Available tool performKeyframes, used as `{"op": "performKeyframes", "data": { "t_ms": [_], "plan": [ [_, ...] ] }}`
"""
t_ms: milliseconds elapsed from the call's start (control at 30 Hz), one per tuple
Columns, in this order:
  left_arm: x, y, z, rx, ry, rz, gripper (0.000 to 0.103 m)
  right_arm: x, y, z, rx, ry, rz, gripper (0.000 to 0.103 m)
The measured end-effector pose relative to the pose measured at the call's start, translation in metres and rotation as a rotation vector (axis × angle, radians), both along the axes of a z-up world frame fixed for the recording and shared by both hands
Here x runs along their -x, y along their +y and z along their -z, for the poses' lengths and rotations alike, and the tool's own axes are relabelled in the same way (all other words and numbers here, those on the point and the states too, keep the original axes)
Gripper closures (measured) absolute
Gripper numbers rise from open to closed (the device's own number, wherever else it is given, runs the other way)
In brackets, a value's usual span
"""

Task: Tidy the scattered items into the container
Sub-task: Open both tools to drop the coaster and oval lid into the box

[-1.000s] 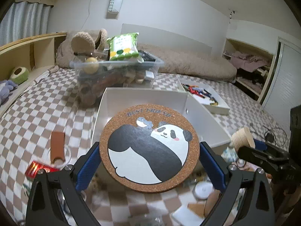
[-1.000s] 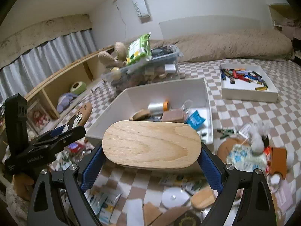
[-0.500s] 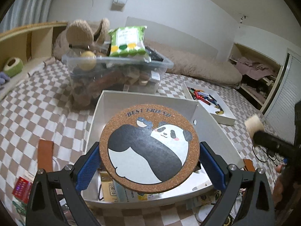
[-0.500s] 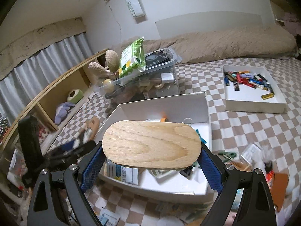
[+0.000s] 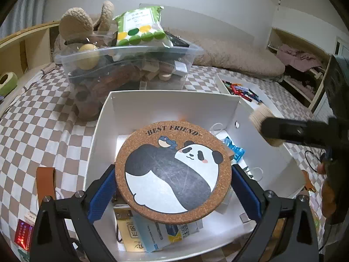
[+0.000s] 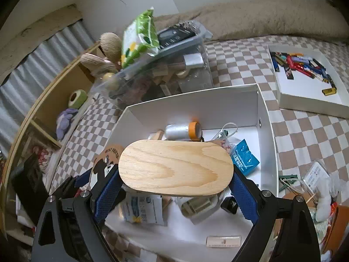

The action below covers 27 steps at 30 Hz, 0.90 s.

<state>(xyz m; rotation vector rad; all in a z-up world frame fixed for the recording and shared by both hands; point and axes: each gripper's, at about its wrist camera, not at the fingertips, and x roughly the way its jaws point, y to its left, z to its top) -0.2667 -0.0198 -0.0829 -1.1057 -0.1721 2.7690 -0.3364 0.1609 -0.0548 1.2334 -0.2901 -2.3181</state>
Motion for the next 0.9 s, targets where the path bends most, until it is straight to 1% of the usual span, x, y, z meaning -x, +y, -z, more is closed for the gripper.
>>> {"op": "performKeyframes", "data": {
  "t_ms": [67, 200, 267, 467, 600, 700, 733, 767, 800, 900],
  "plan": [
    [0.002, 0.001, 0.004, 0.006, -0.008, 0.009, 0.002, 0.009, -0.005, 0.003, -0.021, -0.014, 0.005, 0.009],
    [0.004, 0.0, 0.012, 0.034, -0.033, -0.003, 0.003, 0.027, -0.015, 0.007, -0.075, -0.031, 0.008, 0.009],
    [0.005, -0.001, 0.016, 0.03, -0.052, 0.001, 0.002, 0.039, -0.02, 0.011, -0.104, -0.051, 0.016, 0.009],
    [0.006, -0.007, 0.013, -0.008, -0.048, -0.001, 0.002, 0.067, -0.027, 0.026, -0.15, -0.112, 0.037, 0.009],
    [0.005, -0.011, 0.01, -0.021, -0.039, -0.003, 0.002, 0.08, -0.032, 0.036, -0.216, -0.117, 0.05, 0.009],
    [0.006, -0.013, 0.009, -0.03, -0.035, -0.004, 0.001, 0.09, -0.033, 0.038, -0.266, -0.084, 0.097, 0.009],
    [0.006, -0.014, 0.009, -0.032, -0.033, -0.005, 0.001, 0.093, -0.031, 0.037, -0.253, -0.087, 0.107, 0.009],
    [0.006, -0.014, 0.009, -0.034, -0.032, -0.005, 0.001, 0.094, -0.028, 0.036, -0.222, -0.076, 0.117, 0.006],
    [0.006, -0.014, 0.009, -0.033, -0.034, -0.007, 0.001, 0.095, -0.025, 0.034, -0.205, -0.068, 0.123, 0.0],
    [0.006, -0.014, 0.008, -0.032, -0.032, -0.01, 0.001, 0.092, -0.019, 0.024, -0.171, -0.029, 0.134, 0.0]
  ]
}}
